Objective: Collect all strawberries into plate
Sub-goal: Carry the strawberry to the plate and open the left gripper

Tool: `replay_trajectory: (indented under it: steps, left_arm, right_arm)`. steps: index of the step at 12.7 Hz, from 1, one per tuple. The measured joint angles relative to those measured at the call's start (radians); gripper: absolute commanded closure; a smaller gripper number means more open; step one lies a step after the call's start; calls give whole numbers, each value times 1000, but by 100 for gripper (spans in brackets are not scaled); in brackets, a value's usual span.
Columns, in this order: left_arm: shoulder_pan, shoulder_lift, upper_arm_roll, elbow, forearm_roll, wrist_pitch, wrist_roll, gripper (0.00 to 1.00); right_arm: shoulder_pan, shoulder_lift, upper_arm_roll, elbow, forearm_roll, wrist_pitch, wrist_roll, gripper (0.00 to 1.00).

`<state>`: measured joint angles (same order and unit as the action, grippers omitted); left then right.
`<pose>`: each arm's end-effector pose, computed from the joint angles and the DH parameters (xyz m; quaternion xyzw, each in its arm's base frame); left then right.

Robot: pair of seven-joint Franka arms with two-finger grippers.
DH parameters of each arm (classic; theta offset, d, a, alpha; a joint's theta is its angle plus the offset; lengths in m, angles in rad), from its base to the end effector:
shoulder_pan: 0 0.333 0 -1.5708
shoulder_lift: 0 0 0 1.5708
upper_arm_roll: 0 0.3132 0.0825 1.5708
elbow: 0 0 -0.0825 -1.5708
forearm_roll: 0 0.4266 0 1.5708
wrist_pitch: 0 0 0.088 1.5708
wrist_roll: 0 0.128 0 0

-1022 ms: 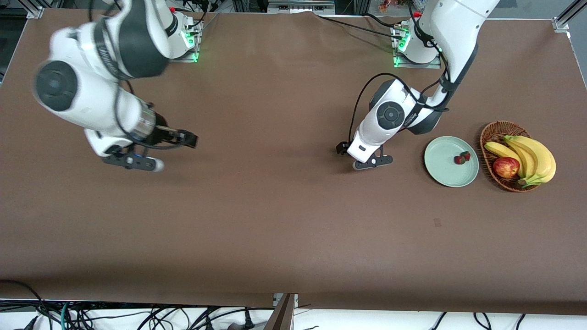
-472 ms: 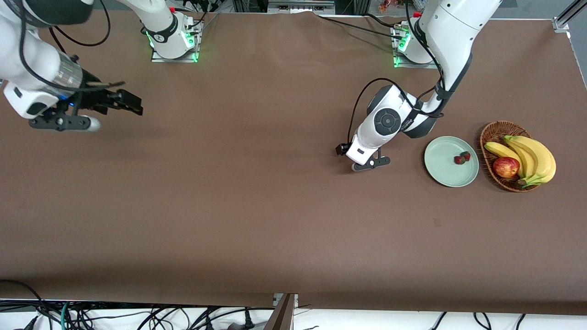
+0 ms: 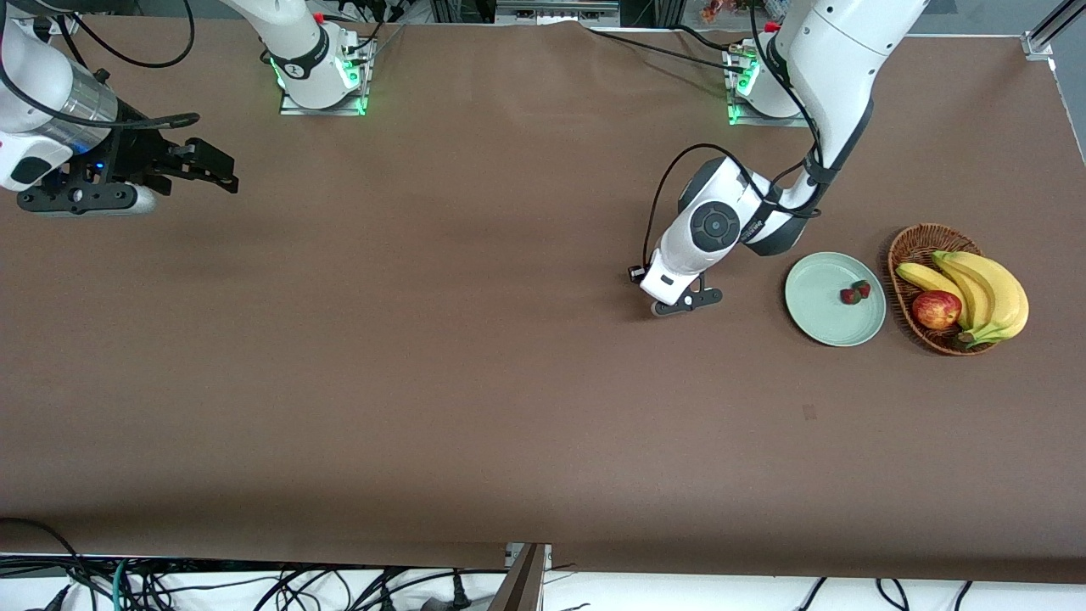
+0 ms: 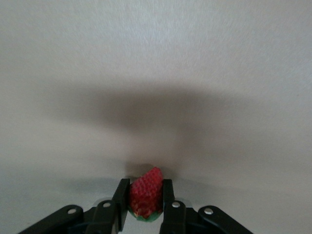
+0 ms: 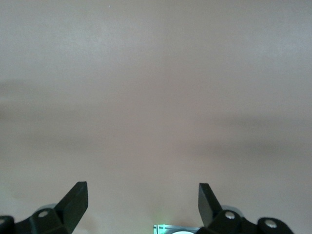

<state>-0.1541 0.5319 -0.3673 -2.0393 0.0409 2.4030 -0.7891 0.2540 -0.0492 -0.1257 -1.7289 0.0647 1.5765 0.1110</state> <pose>0.5181 -0.3079 0.1267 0.9856 0.1338 -0.1008 0.0236 0.5689 0.0804 0.5492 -0.9980 -0.0070 0.0556 0.0289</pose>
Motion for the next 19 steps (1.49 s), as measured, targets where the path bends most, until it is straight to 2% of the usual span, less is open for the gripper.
replay_trajectory:
  steps: [3,5,8,11,14,15,16,17,19]
  left_arm:
    - [12,-30,48,145,-21,-201,55,78]
    - [16,-78,150,186,-90,-296,221,78]
    - [30,-133,326,180,-121,-395,499,78]
    - [37,-129,434,133,-123,-378,698,78]
    - [40,-106,471,22,-123,-219,779,77]
    - [39,-95,471,-3,-123,-187,786,67]
    - [39,-84,471,-15,-123,-174,793,19]
    - [39,-79,471,-21,-123,-169,798,0]
    - [39,-80,473,-21,-123,-168,827,0]
  right_arm:
    - [-1,1,3,4,-31,7,-1,0]
    - [-1,8,3,29,-48,7,-3,0]
    - [-4,25,3,81,-52,-12,-3,0]
    - [-7,38,3,95,-53,-13,-3,0]
    - [-13,51,3,96,-53,-13,-3,0]
    - [-15,54,3,96,-53,-13,-3,0]
    - [-16,56,3,96,-53,-13,-3,0]
    - [-17,57,3,96,-53,-13,-3,0]
    - [-17,58,3,96,-53,-13,-3,0]
